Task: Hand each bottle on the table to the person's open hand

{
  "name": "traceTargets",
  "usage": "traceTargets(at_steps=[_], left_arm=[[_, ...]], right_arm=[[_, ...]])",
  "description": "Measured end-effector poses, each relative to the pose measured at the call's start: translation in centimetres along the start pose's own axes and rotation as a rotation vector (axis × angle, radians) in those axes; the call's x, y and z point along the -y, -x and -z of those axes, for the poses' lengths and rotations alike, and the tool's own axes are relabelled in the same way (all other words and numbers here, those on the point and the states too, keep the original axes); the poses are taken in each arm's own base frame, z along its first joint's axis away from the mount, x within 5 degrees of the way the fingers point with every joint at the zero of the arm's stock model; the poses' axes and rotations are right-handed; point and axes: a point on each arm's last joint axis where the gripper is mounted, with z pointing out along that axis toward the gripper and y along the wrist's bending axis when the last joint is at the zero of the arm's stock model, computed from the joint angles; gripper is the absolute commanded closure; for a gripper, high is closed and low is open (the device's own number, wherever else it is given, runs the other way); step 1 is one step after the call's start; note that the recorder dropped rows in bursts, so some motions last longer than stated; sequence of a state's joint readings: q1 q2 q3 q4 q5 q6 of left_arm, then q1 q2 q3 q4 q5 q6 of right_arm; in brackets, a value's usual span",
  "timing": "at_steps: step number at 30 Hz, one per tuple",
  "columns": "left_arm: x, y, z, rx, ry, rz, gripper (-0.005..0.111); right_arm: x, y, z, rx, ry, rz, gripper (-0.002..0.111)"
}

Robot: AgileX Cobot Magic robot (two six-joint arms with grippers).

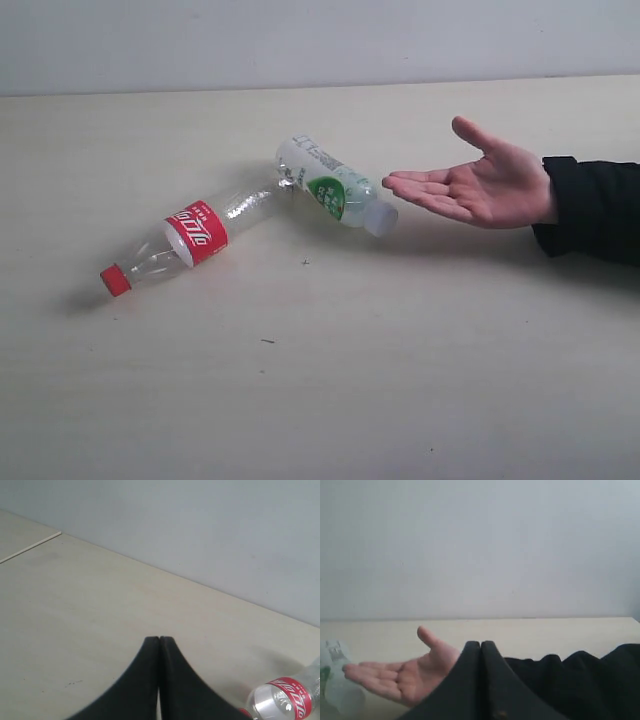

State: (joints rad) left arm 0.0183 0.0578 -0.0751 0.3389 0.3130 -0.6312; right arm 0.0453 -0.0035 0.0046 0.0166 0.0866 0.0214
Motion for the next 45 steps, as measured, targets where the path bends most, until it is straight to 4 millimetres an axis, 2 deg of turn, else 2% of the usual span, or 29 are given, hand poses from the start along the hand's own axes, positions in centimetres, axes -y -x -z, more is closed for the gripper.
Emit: traceTargets(at_steps=[6,13,15,18,23,25,28,31,36,41,45], left_arm=[[0.0,0.0,0.0,0.000,0.000,0.000,0.107],[0.0,0.0,0.0,0.000,0.000,0.000,0.107],[0.0,0.0,0.0,0.000,0.000,0.000,0.107],[0.0,0.0,0.0,0.000,0.000,0.000,0.107],[0.0,0.0,0.0,0.000,0.000,0.000,0.107],[0.0,0.0,0.0,0.000,0.000,0.000,0.107],[0.0,0.0,0.0,0.000,0.000,0.000,0.107],[0.0,0.0,0.0,0.000,0.000,0.000,0.107],[0.0,0.0,0.0,0.000,0.000,0.000,0.107],[0.0,0.0,0.0,0.000,0.000,0.000,0.107],[0.0,0.0,0.0,0.000,0.000,0.000,0.107]], right_arm=[[0.1,1.5,0.1,0.163,0.014,-0.272,0.108],[0.6,3.4,0.7,0.386,0.015,-0.422,0.108],[0.6,4.6,0.8,0.421,0.027,-0.463,0.108],[0.4,7.9,0.6,0.425,0.042,-0.467,0.108],[-0.4,13.2,-1.8,0.245,0.041,-0.324,0.108],[-0.6,14.2,-3.6,0.116,0.021,-0.259,0.108],[-0.7,14.8,-6.2,-0.075,0.004,-0.126,0.108],[-1.0,15.2,-8.4,-0.214,0.032,-0.073,0.108],[-2.5,15.7,-12.3,-0.455,0.196,-0.013,0.108],[-3.7,15.2,-16.5,-0.683,0.350,0.029,0.108],[-5.9,14.7,-19.1,-0.792,0.479,0.091,0.108]])
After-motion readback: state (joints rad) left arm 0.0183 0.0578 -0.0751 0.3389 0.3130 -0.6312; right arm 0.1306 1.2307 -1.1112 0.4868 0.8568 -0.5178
